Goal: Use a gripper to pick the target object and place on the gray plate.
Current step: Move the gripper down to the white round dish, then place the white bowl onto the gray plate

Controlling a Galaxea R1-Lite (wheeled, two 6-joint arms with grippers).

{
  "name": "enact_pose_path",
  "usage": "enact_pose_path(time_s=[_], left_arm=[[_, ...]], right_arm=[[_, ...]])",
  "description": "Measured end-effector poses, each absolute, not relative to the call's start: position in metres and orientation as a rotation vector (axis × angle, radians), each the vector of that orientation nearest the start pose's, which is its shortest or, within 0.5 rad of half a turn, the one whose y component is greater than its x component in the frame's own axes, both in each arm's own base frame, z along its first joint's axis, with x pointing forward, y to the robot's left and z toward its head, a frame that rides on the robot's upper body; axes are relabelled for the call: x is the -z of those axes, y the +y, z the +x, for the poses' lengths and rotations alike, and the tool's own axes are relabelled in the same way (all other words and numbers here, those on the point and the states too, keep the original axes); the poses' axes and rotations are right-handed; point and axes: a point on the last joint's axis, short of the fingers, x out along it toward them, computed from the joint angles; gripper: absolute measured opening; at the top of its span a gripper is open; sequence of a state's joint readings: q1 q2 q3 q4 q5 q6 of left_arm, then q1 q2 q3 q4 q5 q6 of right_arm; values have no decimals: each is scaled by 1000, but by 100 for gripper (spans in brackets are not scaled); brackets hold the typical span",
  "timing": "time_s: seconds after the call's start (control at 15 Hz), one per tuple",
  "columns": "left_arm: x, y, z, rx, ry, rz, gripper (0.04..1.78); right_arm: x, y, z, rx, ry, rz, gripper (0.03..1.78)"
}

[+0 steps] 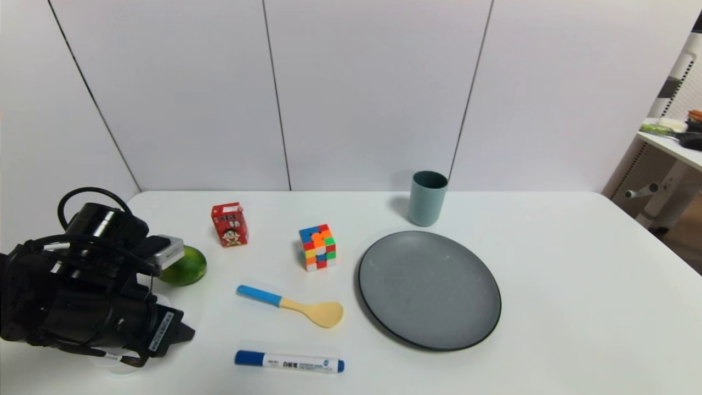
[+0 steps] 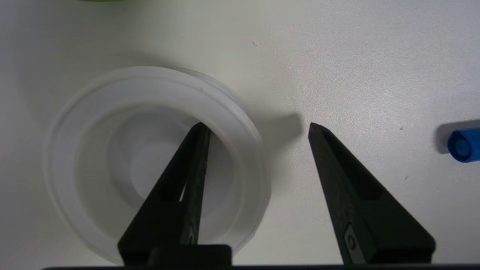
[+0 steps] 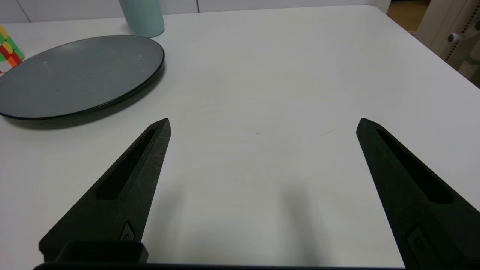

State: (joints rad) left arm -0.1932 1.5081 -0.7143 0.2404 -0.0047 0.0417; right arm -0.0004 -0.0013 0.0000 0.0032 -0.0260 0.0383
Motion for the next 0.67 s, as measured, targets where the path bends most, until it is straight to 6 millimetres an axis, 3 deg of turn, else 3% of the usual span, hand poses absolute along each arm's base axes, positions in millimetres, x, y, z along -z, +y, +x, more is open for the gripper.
enact_pose_path(time_s=[0.13,0.2,0.27,0.67], left_arm=[[-138,-40,205,201,1034,135,73],[-137,-40,204,201,1039,135,34],[-136,-40,203,203,1043,135,22],[-136,-39,199,207,1041,145,22]], right_arm=[[-75,-1,-23,26,1,38,171],[-75,-1,-23,27,1,38,171],[-75,-1,-23,27,1,38,171],[-75,-1,-23,26,1,38,171]])
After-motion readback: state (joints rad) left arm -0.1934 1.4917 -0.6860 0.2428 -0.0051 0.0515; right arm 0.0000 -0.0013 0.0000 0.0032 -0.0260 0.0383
